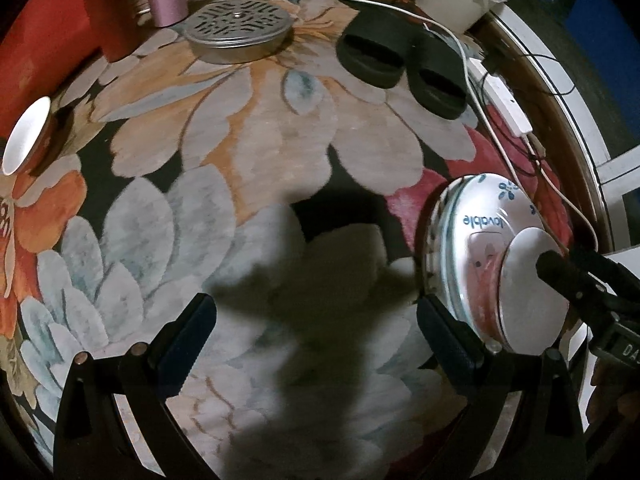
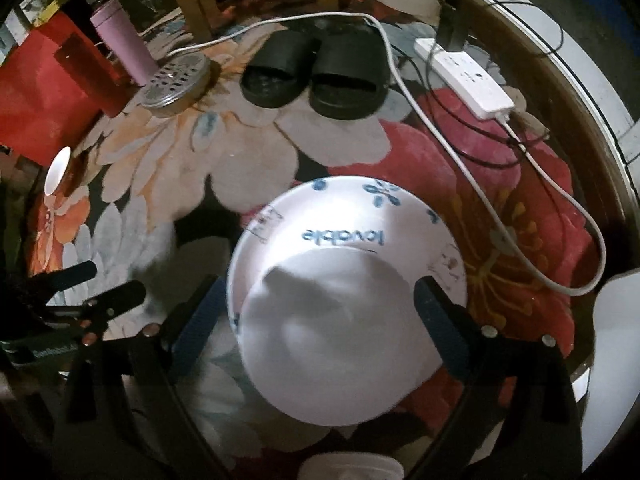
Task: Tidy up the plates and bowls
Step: 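Move both tools toward the last small white bowl by the red bag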
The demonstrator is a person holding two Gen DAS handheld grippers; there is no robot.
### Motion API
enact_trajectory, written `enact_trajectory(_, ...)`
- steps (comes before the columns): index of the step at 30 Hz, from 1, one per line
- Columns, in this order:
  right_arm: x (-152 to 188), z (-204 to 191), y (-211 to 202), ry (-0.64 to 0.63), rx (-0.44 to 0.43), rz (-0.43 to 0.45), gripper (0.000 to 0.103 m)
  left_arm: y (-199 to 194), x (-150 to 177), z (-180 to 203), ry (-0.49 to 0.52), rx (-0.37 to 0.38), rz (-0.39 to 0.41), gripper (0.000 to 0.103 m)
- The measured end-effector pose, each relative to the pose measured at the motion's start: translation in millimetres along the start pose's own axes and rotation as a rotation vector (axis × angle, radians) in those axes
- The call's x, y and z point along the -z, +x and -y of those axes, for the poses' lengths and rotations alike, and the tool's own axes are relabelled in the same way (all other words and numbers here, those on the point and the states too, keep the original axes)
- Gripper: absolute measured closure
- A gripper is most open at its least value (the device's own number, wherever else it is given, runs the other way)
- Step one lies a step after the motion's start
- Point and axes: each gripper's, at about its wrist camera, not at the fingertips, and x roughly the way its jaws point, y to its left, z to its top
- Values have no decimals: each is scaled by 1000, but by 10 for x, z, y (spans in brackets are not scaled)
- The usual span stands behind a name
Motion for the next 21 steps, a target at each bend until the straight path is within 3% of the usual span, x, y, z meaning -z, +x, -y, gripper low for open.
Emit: enact_trajectory(21,51,-874,157,-151,-89,-38,7,-136,199,-854,-126,-62,10,2)
